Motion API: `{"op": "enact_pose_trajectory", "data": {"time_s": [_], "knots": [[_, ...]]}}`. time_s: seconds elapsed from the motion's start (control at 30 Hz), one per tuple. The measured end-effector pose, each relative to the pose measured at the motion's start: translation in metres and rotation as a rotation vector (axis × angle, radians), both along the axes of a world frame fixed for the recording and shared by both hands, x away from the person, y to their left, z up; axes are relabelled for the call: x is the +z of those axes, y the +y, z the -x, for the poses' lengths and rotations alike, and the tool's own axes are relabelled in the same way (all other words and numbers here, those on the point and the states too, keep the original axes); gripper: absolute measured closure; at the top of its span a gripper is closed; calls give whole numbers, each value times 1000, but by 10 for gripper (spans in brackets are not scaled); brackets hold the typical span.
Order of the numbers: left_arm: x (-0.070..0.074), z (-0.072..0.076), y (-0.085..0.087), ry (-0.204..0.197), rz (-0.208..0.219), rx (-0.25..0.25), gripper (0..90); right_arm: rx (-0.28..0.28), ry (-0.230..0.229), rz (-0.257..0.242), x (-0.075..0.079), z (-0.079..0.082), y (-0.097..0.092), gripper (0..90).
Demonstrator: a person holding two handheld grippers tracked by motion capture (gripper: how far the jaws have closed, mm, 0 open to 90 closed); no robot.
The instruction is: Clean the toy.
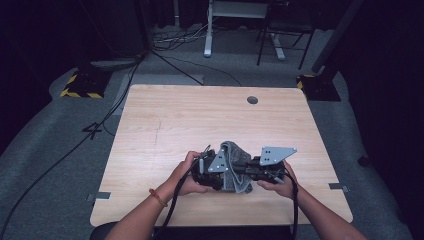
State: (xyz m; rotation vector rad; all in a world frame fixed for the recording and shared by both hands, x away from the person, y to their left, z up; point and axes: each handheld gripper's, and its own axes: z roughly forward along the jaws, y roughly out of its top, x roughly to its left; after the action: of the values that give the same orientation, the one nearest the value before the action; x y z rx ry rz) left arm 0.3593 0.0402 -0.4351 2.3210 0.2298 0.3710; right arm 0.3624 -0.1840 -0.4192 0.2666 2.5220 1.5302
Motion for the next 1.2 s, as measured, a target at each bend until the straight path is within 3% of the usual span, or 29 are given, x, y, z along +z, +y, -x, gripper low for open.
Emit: {"op": "enact_pose_trajectory", "data": {"time_s": [0.1, 0.2, 0.3, 0.47, 0.6, 0.67, 0.7, 0.77, 0.87, 0.97, 1.07, 1.13, 1.2], "knots": [[1, -2, 1, 18, 16, 5, 332, -9, -25, 17, 1, 1, 0, 827], [5, -3, 5, 10, 40, 16, 333, -34, -30, 33, 0, -4, -4, 827], [9, -4, 9, 10, 59, 16, 334, -71, -10, 65, -6, -11, -6, 827], [17, -2, 15, -3, 104, 12, 334, -98, 72, 109, -20, -25, -9, 828], [24, 0, 20, -5, 155, -2, 335, -72, 153, 123, -31, -33, -7, 827], [24, 1, 19, -19, 149, -4, 334, -38, 183, 100, -34, -33, -5, 826], [23, 1, 19, -18, 149, -5, 334, -7, 196, 66, -34, -32, -5, 827], [23, 1, 20, -15, 161, -3, 333, -6, 193, 61, -31, -31, -5, 828], [23, -2, 23, -1, 168, 1, 329, -7, 218, 11, -30, -32, -10, 832], [20, -4, 23, 15, 163, 7, 309, -2, 193, 2, -26, -29, -10, 835], [19, -6, 23, 29, 159, 8, 289, -4, 154, 23, -22, -23, -6, 836], [17, -6, 20, 25, 124, 15, 249, 13, 149, 8, -20, -21, -6, 835], [15, -7, 19, 30, 114, 15, 238, 6, 129, 28, -18, -19, -4, 835]]}}
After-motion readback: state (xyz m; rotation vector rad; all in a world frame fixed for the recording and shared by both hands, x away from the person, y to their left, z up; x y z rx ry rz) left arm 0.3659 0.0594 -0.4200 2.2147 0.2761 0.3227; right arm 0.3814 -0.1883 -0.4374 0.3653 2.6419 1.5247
